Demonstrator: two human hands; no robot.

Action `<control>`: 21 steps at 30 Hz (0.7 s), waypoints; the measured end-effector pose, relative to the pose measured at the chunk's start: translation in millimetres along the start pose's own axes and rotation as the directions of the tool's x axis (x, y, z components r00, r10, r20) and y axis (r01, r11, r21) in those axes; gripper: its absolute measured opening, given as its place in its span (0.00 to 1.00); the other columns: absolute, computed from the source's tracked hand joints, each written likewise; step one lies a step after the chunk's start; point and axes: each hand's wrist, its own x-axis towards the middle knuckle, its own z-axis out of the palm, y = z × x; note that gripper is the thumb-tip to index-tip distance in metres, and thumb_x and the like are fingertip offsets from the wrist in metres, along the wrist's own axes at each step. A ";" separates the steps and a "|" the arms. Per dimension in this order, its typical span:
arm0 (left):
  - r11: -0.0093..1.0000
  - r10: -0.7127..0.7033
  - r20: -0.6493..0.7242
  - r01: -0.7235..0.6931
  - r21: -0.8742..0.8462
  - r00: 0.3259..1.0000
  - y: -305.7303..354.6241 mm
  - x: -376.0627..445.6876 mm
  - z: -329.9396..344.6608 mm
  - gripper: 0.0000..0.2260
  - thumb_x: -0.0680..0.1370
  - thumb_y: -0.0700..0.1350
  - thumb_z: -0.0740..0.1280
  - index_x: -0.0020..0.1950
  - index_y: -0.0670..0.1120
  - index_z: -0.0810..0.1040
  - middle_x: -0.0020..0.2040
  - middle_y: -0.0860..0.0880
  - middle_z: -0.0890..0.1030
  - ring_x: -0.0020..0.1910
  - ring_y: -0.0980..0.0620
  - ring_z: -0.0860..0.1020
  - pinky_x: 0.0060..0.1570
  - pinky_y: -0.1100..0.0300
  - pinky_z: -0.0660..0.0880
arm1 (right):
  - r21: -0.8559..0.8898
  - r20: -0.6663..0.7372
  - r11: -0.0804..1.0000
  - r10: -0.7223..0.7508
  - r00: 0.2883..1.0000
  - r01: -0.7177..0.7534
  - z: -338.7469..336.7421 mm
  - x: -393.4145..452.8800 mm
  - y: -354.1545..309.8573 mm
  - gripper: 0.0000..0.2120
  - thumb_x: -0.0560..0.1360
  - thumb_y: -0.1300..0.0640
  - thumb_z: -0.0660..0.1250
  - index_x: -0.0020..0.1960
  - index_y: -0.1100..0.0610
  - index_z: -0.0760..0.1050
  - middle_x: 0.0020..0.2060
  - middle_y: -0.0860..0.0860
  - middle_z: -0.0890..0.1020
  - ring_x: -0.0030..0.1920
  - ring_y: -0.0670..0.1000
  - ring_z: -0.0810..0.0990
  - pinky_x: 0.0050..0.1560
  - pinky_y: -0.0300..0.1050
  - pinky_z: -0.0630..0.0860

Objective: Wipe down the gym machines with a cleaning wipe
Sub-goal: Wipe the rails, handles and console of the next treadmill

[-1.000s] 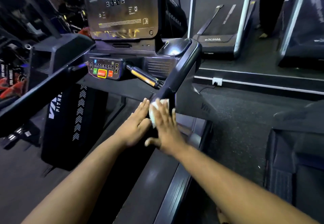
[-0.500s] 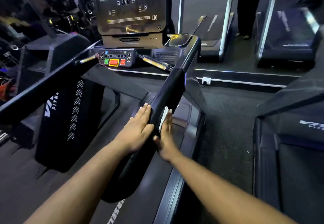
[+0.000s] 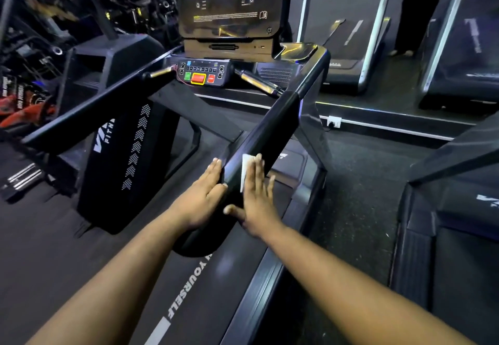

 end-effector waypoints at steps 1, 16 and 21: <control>1.000 -0.019 -0.005 0.019 0.010 1.000 -1.7 -7.3 -0.1 0.33 0.81 0.54 0.56 0.84 0.47 0.49 0.83 0.54 0.47 0.79 0.63 0.46 0.78 0.63 0.43 | -0.043 -0.017 0.999 0.005 1.000 -0.005 -9.8 12.0 5.7 0.65 0.60 0.15 0.38 0.81 0.58 0.33 0.79 0.54 0.30 0.78 0.52 0.27 0.75 0.65 0.32; 0.967 -0.133 -0.157 0.094 -0.235 0.979 -19.1 -69.1 0.3 0.35 0.80 0.63 0.55 0.82 0.45 0.59 0.82 0.48 0.58 0.81 0.54 0.57 0.79 0.58 0.52 | -0.365 0.208 0.888 -0.216 0.954 0.281 -3.1 -44.9 -65.7 0.48 0.74 0.27 0.55 0.83 0.55 0.47 0.83 0.48 0.46 0.81 0.49 0.37 0.76 0.72 0.39; 0.964 -0.114 -0.112 0.083 -0.252 0.987 -38.0 -90.8 -3.1 0.33 0.73 0.77 0.57 0.61 0.54 0.83 0.57 0.54 0.85 0.58 0.54 0.82 0.63 0.46 0.76 | -0.285 0.196 0.903 -0.273 0.942 0.321 -1.4 -68.1 -82.4 0.40 0.78 0.33 0.54 0.83 0.54 0.51 0.83 0.49 0.50 0.82 0.51 0.43 0.77 0.67 0.45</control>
